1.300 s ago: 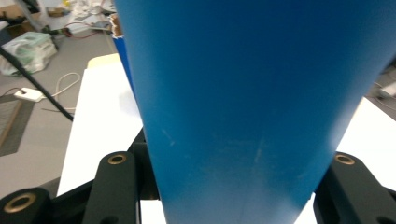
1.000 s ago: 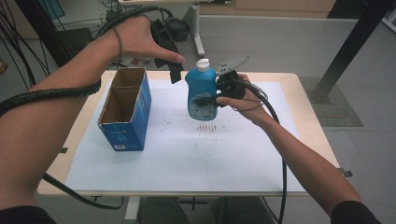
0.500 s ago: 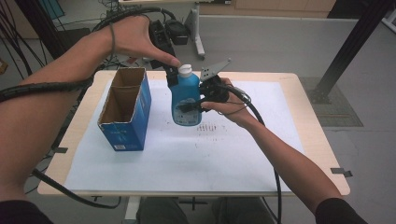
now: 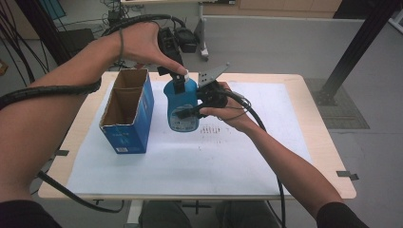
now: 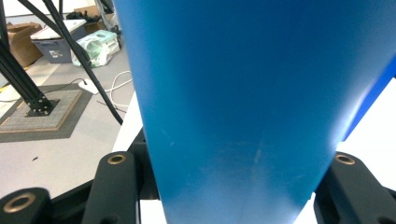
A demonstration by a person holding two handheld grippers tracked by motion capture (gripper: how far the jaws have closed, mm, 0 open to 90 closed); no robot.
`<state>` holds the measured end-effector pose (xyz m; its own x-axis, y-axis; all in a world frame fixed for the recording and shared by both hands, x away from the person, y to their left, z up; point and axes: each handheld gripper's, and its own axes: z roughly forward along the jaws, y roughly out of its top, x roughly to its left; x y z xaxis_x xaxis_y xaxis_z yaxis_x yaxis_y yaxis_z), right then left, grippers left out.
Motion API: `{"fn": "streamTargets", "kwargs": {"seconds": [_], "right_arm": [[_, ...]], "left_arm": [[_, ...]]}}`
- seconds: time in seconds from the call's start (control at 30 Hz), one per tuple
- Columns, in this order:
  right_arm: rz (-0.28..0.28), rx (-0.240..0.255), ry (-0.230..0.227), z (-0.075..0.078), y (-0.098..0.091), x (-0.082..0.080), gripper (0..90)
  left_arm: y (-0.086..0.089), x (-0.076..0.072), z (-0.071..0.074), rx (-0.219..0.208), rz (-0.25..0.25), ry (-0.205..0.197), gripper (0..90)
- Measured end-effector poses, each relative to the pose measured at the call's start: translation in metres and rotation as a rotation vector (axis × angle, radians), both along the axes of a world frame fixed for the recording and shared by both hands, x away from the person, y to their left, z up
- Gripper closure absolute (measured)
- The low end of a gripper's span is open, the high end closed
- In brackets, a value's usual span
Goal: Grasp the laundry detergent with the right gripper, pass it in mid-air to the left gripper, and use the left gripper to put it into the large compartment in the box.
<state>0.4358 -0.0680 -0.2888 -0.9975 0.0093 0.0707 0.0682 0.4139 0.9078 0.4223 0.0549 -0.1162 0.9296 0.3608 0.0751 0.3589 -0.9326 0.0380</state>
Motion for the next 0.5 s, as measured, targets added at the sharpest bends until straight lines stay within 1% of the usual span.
{"fn": "streamTargets", "kwargs": {"seconds": [0.23, 0.33, 0.37, 0.5], "right_arm": [[0.012, 0.009, -0.008, 0.0019, 0.0007, -0.0007, 45.6], [0.017, 0.012, -0.012, 0.003, 0.0005, -0.0016, 45.6], [0.019, 0.013, -0.013, 0.0033, 0.0004, -0.0018, 45.6], [0.026, 0.015, -0.018, 0.0049, 0.0, -0.002, 45.6]], "left_arm": [[-0.0044, 0.0014, -0.0031, 0.006, -0.02, 0.009, 5.5], [-0.0056, 0.0017, -0.0055, 0.002, -0.017, 0.013, 5.7], [-0.0061, 0.0024, -0.0058, 0.007, -0.026, 0.014, 5.6], [-0.0076, 0.0028, -0.0069, 0.005, -0.029, 0.015, 5.7]]}}
